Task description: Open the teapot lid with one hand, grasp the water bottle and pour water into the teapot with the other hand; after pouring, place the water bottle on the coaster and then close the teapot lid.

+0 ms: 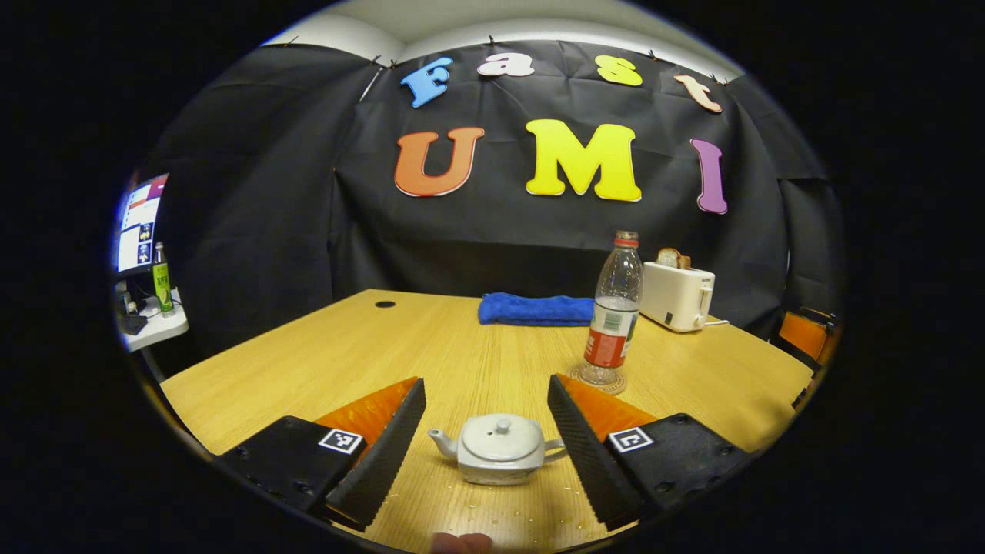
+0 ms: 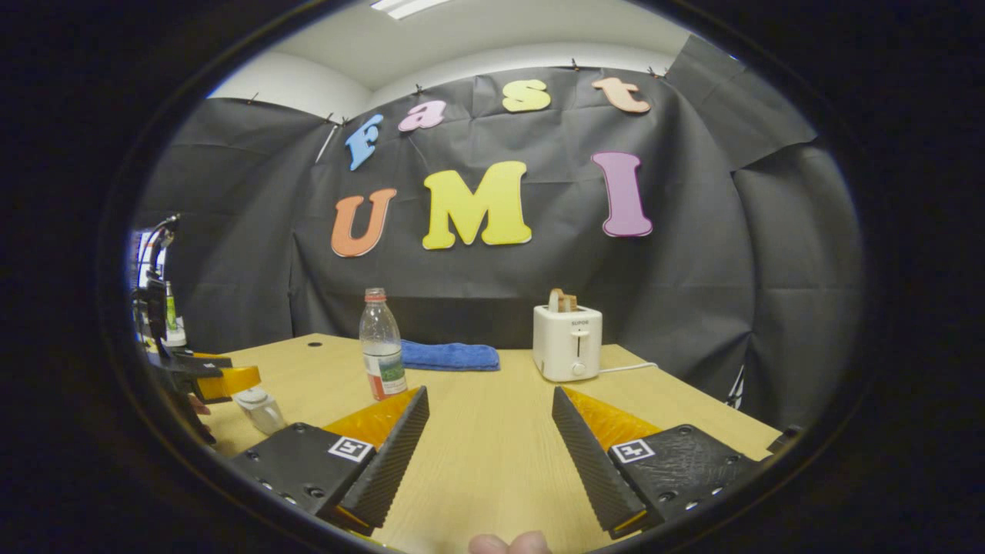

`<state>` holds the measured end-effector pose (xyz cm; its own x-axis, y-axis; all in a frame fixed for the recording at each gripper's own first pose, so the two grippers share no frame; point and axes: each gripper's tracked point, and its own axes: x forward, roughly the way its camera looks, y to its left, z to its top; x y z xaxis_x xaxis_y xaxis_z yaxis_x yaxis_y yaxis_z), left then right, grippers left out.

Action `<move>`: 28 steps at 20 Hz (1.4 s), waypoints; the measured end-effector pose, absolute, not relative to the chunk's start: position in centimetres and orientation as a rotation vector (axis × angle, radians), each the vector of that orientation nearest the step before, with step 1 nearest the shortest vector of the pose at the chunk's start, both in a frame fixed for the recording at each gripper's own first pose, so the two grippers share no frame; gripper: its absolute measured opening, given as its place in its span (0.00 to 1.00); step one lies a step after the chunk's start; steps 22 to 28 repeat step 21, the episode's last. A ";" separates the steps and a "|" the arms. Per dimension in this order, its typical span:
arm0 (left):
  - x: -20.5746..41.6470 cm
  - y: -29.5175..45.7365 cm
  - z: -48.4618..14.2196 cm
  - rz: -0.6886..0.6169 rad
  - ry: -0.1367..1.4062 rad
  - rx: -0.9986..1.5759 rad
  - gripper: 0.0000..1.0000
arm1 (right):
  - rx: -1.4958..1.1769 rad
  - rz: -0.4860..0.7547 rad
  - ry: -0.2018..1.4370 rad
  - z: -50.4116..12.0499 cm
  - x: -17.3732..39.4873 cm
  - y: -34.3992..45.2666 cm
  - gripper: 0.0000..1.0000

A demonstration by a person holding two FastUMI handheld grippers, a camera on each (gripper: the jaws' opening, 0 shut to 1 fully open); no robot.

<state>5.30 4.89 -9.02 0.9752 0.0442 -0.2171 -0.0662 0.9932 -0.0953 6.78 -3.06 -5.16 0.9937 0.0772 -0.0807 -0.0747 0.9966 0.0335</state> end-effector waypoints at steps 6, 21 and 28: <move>2.8 2.8 -0.3 0.046 0.038 -0.063 1.00 | -0.017 0.053 0.049 -2.8 4.9 -1.2 0.96; -1.0 -3.3 1.5 -0.033 -0.043 -0.053 1.00 | 0.009 0.027 -0.031 -0.5 0.3 -0.7 0.96; -1.0 -3.3 1.5 -0.033 -0.043 -0.053 1.00 | 0.009 0.027 -0.031 -0.5 0.3 -0.7 0.96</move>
